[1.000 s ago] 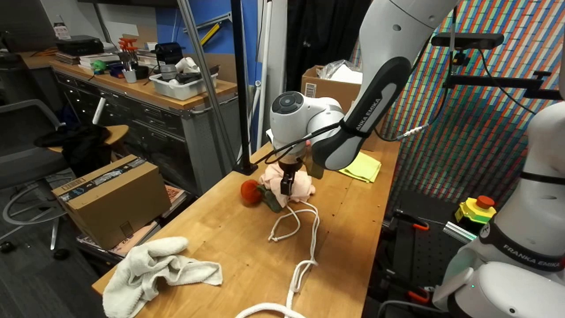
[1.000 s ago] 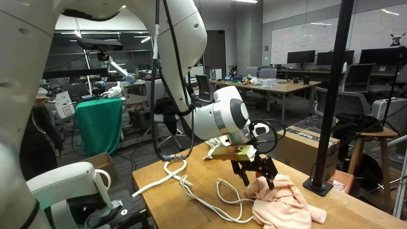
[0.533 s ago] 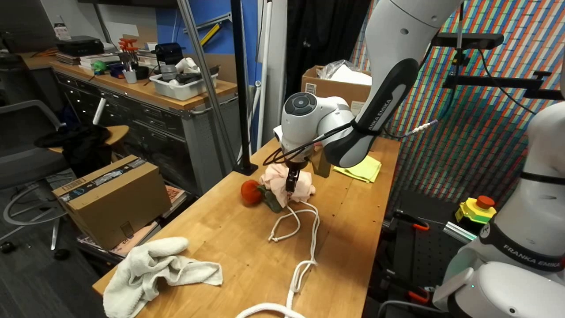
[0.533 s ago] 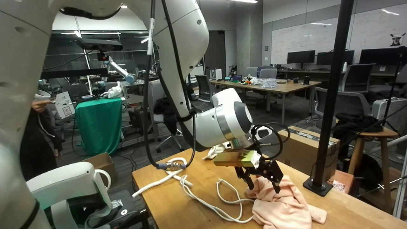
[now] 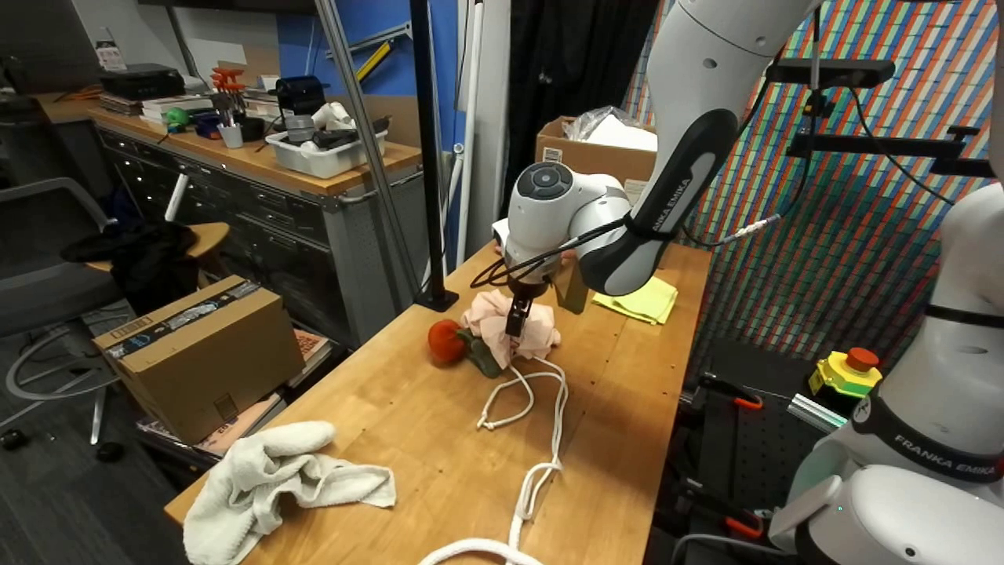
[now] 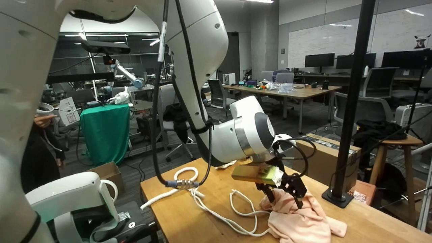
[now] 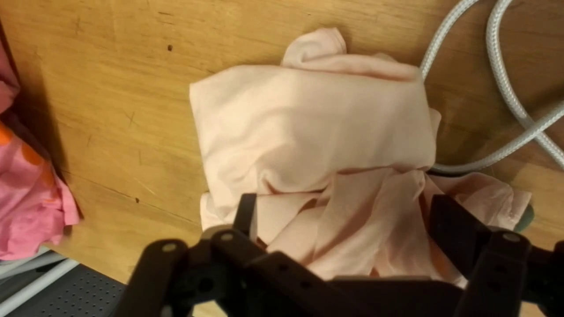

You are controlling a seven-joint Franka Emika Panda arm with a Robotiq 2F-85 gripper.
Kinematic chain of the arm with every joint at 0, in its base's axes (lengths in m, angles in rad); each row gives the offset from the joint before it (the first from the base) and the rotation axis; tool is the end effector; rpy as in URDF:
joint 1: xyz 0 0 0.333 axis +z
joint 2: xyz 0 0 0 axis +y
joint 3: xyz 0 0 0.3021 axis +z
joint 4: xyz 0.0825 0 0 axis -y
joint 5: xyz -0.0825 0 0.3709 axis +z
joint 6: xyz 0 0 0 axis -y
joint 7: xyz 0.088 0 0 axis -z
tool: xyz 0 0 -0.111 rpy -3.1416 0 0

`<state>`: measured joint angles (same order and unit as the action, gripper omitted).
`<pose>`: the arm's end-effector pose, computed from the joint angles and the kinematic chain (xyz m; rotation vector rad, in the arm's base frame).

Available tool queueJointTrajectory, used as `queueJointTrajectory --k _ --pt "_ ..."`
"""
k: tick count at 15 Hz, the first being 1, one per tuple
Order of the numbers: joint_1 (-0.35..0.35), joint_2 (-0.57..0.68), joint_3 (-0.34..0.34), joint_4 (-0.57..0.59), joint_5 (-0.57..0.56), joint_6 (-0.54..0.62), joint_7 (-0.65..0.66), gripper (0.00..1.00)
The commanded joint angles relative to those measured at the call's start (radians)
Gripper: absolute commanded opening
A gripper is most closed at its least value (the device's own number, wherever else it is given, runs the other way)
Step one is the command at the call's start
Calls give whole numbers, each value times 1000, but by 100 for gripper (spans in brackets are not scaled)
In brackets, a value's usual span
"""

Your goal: Spread the objects on the table

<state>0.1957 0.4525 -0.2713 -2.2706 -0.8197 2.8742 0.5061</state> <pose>0.5228 -0.0050 0.1635 2.7613 0.3279 0.2706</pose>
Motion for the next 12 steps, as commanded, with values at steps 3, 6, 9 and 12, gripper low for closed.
queueJointTrajectory --k 3,6,9,12 --pt "-113 60 77 29 88 122 -76 100" --pt "-157 101 119 57 115 129 -101 100" --pt "-178 134 132 88 115 112 -107 100" --pt "-183 168 118 121 107 92 -95 100"
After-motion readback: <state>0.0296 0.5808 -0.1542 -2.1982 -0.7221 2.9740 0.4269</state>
